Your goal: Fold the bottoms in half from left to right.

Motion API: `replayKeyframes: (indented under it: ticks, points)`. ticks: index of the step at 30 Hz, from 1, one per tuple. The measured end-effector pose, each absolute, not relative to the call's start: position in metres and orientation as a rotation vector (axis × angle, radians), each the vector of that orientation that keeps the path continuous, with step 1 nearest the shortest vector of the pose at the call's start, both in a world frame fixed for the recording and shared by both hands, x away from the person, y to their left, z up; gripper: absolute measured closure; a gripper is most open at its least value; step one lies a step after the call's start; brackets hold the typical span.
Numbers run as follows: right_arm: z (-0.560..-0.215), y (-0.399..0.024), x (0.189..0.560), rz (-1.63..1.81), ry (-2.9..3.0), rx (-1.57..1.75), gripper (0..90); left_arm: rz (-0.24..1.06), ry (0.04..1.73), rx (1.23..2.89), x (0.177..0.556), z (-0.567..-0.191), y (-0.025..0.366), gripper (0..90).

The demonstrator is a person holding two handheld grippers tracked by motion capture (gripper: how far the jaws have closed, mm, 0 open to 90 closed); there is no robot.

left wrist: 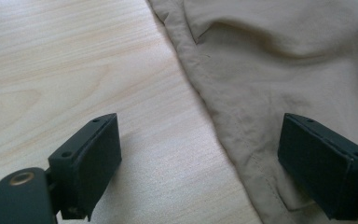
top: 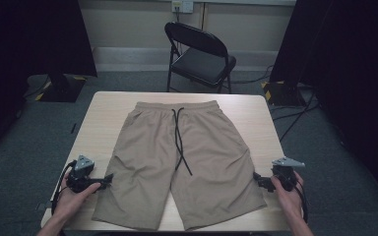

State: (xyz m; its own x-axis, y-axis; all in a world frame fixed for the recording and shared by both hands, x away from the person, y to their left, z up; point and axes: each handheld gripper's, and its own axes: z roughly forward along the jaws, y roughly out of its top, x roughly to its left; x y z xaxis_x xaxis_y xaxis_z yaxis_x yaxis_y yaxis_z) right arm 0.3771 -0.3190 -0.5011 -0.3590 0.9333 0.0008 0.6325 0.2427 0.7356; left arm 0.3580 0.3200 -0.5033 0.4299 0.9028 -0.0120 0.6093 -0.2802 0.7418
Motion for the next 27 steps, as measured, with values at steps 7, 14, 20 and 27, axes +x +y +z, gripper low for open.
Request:
replayKeyframes:
  ticks: [7,14,20,27]
  points:
    - [-0.501,-0.319,0.377,0.897,2.062,1.446,10.3,0.550,1.268,2.005,0.358,-0.503,0.320,12.7]
    - [-0.495,-0.317,0.378,0.881,2.080,1.459,14.2,0.533,1.270,2.021,0.360,-0.497,0.322,22.3]
    - [-0.486,-0.308,0.377,0.913,2.054,1.437,15.0,0.556,1.245,2.007,0.360,-0.487,0.322,22.8]
    - [-0.469,-0.271,0.385,0.992,2.086,1.315,17.1,0.565,1.192,2.043,0.366,-0.475,0.313,23.3]
